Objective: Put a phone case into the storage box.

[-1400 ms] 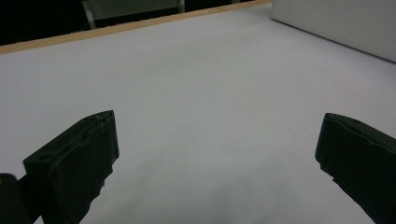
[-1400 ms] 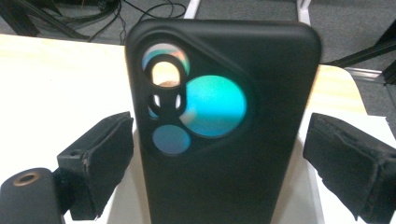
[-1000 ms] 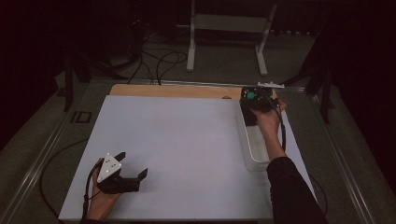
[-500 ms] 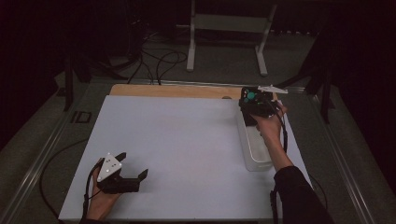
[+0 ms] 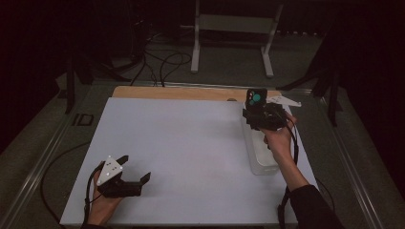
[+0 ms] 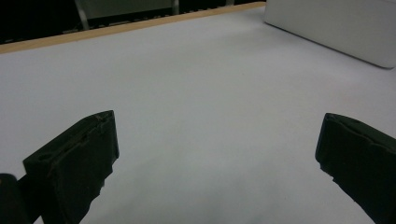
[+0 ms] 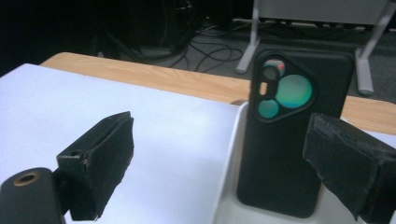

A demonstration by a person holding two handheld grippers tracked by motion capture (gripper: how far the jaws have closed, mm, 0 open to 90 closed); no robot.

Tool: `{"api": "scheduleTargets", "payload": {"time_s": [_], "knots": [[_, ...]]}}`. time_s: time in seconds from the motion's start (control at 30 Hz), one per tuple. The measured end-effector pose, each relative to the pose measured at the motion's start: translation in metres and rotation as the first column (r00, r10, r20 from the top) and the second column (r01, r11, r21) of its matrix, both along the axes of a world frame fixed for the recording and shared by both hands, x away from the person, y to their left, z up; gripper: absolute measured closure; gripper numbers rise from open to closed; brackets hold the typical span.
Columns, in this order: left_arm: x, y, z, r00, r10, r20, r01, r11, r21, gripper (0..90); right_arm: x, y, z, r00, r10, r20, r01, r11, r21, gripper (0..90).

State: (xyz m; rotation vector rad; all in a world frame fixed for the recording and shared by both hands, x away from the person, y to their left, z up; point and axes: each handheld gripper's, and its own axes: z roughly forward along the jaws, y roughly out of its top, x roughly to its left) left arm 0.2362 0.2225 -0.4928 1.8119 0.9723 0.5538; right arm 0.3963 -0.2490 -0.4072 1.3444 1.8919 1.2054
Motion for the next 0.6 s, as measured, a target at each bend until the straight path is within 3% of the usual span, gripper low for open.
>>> {"api": "scheduleTargets", "payload": {"time_s": [0.23,0.37,0.6], "knots": [[-0.001,0.002,0.004,0.9999,0.011,0.008,-0.010,0.9999,-0.012,0.2,-0.020,0.002,0.000,0.9996,0.026,-0.009,-0.026,1.000,0.007,8.6],[-0.001,0.002,0.005,0.9999,0.014,0.007,-0.013,0.9999,-0.011,0.2,-0.034,0.005,-0.004,0.9992,0.040,0.006,-0.040,0.999,-0.023,8.6],[-0.001,0.002,0.007,0.9998,0.018,0.010,-0.018,0.9998,-0.009,0.2,-0.063,0.007,-0.010,0.9962,0.072,0.048,-0.072,0.997,0.000,8.6]]}}
